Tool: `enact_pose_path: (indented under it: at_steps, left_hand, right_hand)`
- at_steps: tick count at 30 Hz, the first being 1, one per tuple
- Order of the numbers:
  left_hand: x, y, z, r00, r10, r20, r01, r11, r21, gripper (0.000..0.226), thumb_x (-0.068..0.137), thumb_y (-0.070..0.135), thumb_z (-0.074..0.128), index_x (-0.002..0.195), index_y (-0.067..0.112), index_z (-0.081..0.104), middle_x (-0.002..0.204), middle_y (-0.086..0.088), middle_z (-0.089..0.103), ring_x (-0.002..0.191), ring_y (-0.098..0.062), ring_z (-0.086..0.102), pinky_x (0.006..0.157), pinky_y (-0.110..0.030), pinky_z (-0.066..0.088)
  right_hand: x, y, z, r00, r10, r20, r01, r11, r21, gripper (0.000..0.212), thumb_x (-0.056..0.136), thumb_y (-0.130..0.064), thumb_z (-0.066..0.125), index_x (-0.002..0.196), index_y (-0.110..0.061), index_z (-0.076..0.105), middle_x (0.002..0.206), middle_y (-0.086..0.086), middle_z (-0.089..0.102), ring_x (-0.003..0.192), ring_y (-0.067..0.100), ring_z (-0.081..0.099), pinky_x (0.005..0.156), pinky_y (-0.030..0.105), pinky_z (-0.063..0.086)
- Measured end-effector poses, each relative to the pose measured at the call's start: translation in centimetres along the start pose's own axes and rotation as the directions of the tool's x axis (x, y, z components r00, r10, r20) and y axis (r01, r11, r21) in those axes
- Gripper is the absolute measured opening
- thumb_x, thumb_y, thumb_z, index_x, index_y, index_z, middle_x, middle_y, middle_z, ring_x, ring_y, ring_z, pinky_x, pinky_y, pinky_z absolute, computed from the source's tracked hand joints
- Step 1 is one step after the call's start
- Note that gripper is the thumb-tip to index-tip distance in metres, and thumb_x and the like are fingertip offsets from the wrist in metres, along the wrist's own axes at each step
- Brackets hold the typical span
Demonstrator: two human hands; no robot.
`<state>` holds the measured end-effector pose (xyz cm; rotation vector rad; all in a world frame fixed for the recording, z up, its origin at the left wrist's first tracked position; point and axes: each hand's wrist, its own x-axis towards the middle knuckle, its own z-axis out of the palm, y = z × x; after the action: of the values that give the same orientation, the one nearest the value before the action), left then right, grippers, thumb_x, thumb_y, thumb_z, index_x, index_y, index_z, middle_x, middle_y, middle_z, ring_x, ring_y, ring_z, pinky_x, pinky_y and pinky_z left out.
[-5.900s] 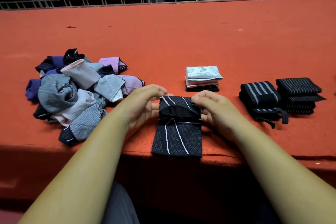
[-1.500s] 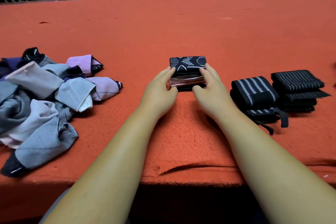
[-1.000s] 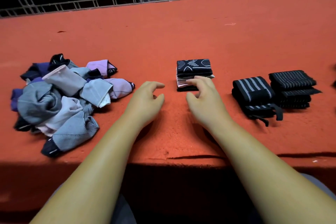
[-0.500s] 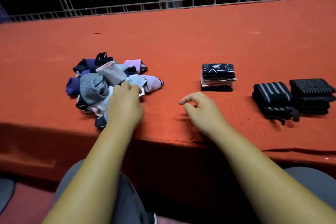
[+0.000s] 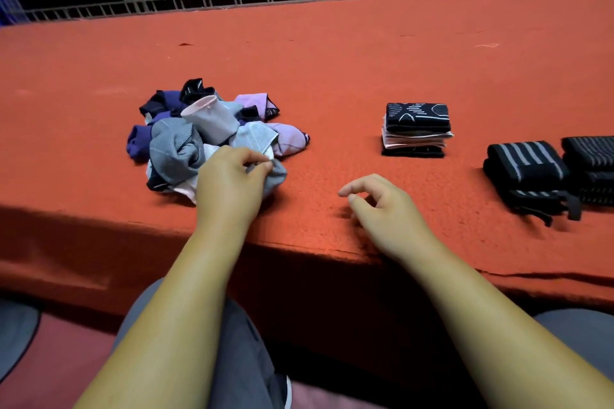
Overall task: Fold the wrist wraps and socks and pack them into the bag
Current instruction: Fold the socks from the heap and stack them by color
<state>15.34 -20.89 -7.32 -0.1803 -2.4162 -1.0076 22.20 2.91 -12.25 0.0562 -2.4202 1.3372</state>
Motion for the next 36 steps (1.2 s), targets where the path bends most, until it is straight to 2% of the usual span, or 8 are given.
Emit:
enact_pose_path:
  at_steps: [3,6,10,13,17,22,27,36]
  left_hand:
    - [-0.3,2.2,0.2,0.993,-0.108,0.039,0.115,0.915,-0.387,0.004,0.091,0.027,0.082,0.094,0.027,0.083,0.09,0.012,0.079,0.087,-0.009,0.072,0.083,-0.027,0.054]
    - [-0.6,3.9,1.6,0.932,-0.216,0.291,0.362,0.536,-0.763,0.006,0.097,0.014,0.075,0.101,0.016,0.079,0.093,0.001,0.08,0.082,-0.014,0.073,0.073,-0.028,0.058]
    - [-1.3,5.3,4.2,0.751,-0.264,0.605,0.625,-0.008,-0.78,0.012,0.106,0.013,0.06,0.104,0.011,0.072,0.093,-0.006,0.079,0.076,-0.017,0.076,0.064,-0.032,0.062]
    - [-1.0,5.2,5.6,0.687,-0.22,0.693,0.68,-0.143,-0.719,0.017,0.108,0.015,0.054,0.11,0.008,0.07,0.102,-0.01,0.078,0.079,-0.018,0.077,0.064,-0.03,0.064]
    - [-0.8,5.0,6.8,0.67,-0.216,0.71,0.732,0.038,-0.68,0.015,0.105,0.011,0.06,0.113,0.012,0.073,0.104,-0.006,0.078,0.078,-0.015,0.074,0.066,-0.027,0.062]
    - [-0.4,3.9,7.6,0.981,-0.114,0.158,0.173,0.886,-0.431,0.012,0.097,0.026,0.065,0.106,0.027,0.073,0.108,0.013,0.074,0.099,-0.003,0.069,0.094,-0.028,0.054]
    - [-1.4,6.0,7.8,0.917,0.382,0.114,-0.369,0.922,-0.12,0.031,0.093,0.048,0.065,0.12,0.036,0.071,0.114,0.016,0.063,0.112,-0.017,0.054,0.1,-0.04,0.044]
    - [-1.4,7.2,7.6,0.868,0.496,0.019,-0.496,0.867,0.043,0.015,0.09,0.042,0.068,0.094,0.035,0.08,0.09,0.012,0.06,0.095,-0.019,0.05,0.082,-0.041,0.04]
  right_hand:
    - [0.1,0.0,0.1,0.995,0.07,0.067,-0.076,0.993,0.09,0.022,0.098,-0.029,0.071,0.119,-0.032,0.074,0.11,-0.019,0.075,0.087,0.016,0.072,0.09,0.034,0.058]
    - [0.3,-0.3,0.2,0.99,0.099,0.104,-0.117,0.977,0.176,0.038,0.097,-0.048,0.069,0.133,-0.037,0.068,0.112,-0.019,0.076,0.088,0.013,0.074,0.085,0.032,0.059]
    - [0.8,-0.4,0.1,0.975,0.218,0.039,-0.219,0.931,0.292,0.049,0.093,-0.054,0.069,0.139,-0.039,0.06,0.111,-0.008,0.075,0.084,0.008,0.073,0.072,0.028,0.057]
    - [1.2,-0.3,-0.3,0.948,0.318,0.032,-0.304,0.865,0.399,0.047,0.095,-0.048,0.071,0.138,-0.039,0.053,0.12,0.002,0.075,0.091,0.023,0.076,0.07,0.043,0.06]
    - [1.6,-0.4,-1.7,0.908,0.418,-0.012,-0.332,0.737,0.589,0.035,0.097,-0.019,0.076,0.129,-0.016,0.062,0.097,0.017,0.074,0.074,0.023,0.068,0.067,0.038,0.053]
    - [1.6,0.6,-3.5,0.945,0.279,-0.171,-0.226,0.933,0.279,0.025,0.089,-0.009,0.078,0.108,-0.022,0.068,0.1,-0.003,0.076,0.081,0.003,0.066,0.073,0.017,0.051]
    - [1.4,0.0,-3.6,0.976,0.175,-0.127,-0.14,0.959,0.247,0.019,0.087,-0.01,0.071,0.096,-0.027,0.068,0.092,-0.005,0.072,0.084,0.008,0.061,0.084,0.037,0.05]
    - [0.9,-0.6,-4.1,0.972,0.114,-0.207,-0.079,0.983,0.168,0.019,0.088,-0.01,0.069,0.093,-0.028,0.072,0.088,-0.008,0.075,0.085,0.01,0.068,0.079,0.03,0.054]
